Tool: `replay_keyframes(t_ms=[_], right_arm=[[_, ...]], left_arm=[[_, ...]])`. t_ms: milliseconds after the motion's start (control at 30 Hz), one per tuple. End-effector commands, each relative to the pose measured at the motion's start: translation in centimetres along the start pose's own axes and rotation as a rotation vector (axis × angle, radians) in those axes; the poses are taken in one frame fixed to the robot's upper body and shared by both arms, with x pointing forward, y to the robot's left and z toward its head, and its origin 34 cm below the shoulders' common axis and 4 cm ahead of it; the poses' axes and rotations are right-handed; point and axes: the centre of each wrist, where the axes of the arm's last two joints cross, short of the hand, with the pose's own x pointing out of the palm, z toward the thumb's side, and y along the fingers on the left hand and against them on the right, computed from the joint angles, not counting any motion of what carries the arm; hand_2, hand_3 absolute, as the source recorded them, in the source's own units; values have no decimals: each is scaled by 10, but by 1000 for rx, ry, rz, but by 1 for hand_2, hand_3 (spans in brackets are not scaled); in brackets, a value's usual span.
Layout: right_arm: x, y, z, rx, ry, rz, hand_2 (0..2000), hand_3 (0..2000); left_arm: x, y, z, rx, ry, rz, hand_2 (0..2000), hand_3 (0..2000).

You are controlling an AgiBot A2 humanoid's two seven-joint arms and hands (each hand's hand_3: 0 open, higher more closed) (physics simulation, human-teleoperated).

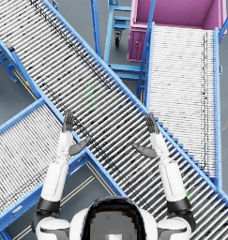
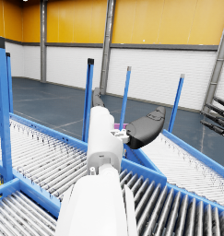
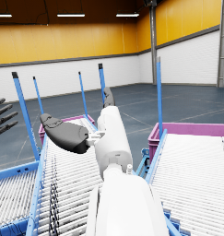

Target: Pick up the oil and place it on the left assembly line, put the cola on the right, and keep Sprite still

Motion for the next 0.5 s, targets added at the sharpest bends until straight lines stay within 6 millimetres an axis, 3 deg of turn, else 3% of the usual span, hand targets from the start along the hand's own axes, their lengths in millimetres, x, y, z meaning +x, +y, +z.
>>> replay_keyframes(t_ms=[33,500], right_arm=[[0,0,0,0,0,0,0,0],[0,0,0,0,0,0,0,0]], left_arm=[[0,0,0,0,0,0,0,0],[0,0,0,0,0,0,0,0]])
